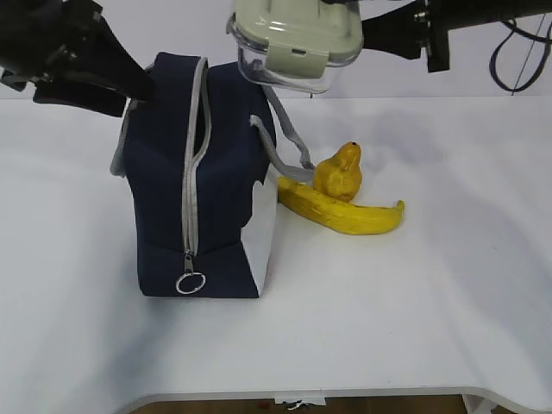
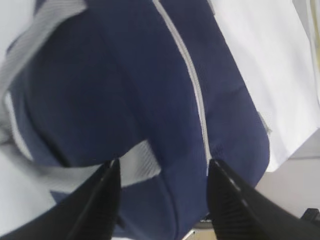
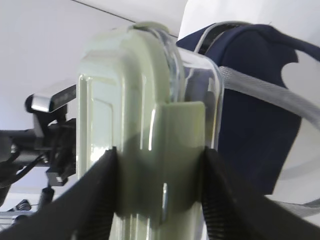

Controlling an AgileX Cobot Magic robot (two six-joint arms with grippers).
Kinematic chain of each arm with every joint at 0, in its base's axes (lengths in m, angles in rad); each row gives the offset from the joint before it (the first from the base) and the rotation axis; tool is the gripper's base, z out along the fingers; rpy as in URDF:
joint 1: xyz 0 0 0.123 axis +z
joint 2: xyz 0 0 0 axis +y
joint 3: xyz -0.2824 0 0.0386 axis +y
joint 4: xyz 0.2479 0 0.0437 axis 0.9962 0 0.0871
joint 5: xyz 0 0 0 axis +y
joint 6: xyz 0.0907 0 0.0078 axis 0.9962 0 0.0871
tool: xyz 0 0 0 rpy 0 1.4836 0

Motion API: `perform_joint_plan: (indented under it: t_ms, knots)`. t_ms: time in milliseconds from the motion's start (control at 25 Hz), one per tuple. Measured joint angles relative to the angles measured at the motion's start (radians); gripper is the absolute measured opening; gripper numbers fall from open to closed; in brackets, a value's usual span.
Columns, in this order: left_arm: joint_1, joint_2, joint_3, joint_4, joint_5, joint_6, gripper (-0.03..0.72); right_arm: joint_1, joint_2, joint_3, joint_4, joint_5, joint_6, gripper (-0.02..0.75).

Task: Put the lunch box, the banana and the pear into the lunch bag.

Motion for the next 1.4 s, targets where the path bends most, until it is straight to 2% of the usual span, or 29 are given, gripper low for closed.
perform_joint_plan:
  t_ms: [40, 280, 360, 480, 560, 920, 1160, 1400]
  knots:
    - [-0.009, 0.022, -0.076, 0.0, 0.0, 0.0, 0.419, 0.011, 0.009, 0.0, 0.01, 0.0, -0.003, 0.361]
    - [-0.027, 0.087, -0.086, 0.006, 0.0, 0.0, 0.418, 0.058, 0.037, -0.021, 0.025, -0.008, -0.014, 0.361]
    - [-0.027, 0.103, -0.088, 0.008, -0.002, 0.0, 0.306, 0.08, 0.038, -0.027, 0.029, -0.025, -0.016, 0.361]
    - [-0.027, 0.103, -0.095, 0.014, 0.008, 0.002, 0.095, 0.103, 0.039, -0.027, 0.032, -0.054, -0.02, 0.361]
    - [-0.027, 0.103, -0.097, 0.021, 0.018, 0.002, 0.027, 0.111, 0.039, -0.027, 0.034, -0.07, -0.02, 0.361]
    - [-0.027, 0.103, -0.097, 0.023, 0.04, 0.002, 0.017, 0.169, 0.061, -0.027, 0.037, -0.172, -0.022, 0.361]
    - [-0.027, 0.103, -0.097, 0.021, 0.057, 0.002, 0.017, 0.203, 0.135, -0.027, 0.033, -0.188, -0.027, 0.361]
    - [-0.027, 0.103, -0.117, 0.021, 0.092, 0.002, 0.017, 0.201, 0.207, -0.029, -0.066, -0.254, -0.033, 0.361]
